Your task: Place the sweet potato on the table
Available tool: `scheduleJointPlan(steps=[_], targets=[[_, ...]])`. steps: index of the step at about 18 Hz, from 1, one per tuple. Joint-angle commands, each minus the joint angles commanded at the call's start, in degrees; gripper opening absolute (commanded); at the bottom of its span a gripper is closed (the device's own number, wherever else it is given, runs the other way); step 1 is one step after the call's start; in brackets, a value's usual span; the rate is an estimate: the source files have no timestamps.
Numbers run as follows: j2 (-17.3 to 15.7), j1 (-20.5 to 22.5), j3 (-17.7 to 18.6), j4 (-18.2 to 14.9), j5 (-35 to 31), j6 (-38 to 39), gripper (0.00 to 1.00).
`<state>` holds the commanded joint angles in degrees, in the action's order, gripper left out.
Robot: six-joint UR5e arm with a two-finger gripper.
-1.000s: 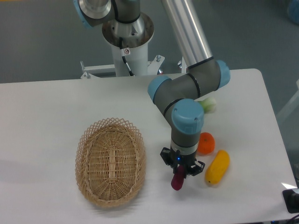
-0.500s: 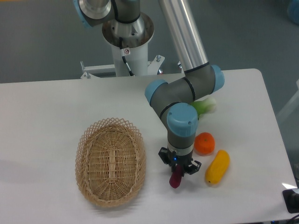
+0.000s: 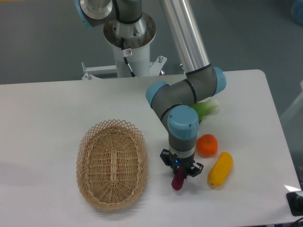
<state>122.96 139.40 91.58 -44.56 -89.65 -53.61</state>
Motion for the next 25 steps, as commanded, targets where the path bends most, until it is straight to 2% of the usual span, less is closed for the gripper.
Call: scheduleJointPlan(steps=[11,16,19,22,25], targets=[[-4.48,0.00,-1.05,0.18,-0.09,3.96,1.00],[-6.67,1.40,-5.36,-0.52,-5.62,2.99,1.00],[-8.52,3.68,-6.24,-1.40,-5.36,-0.95,1.00],[-10.72,6.32,-6.33,-4.83,-4.92,-12.00,1.00],[-11.86,9.13,-6.33,-7.37,-4.05,-16.95,1.00]])
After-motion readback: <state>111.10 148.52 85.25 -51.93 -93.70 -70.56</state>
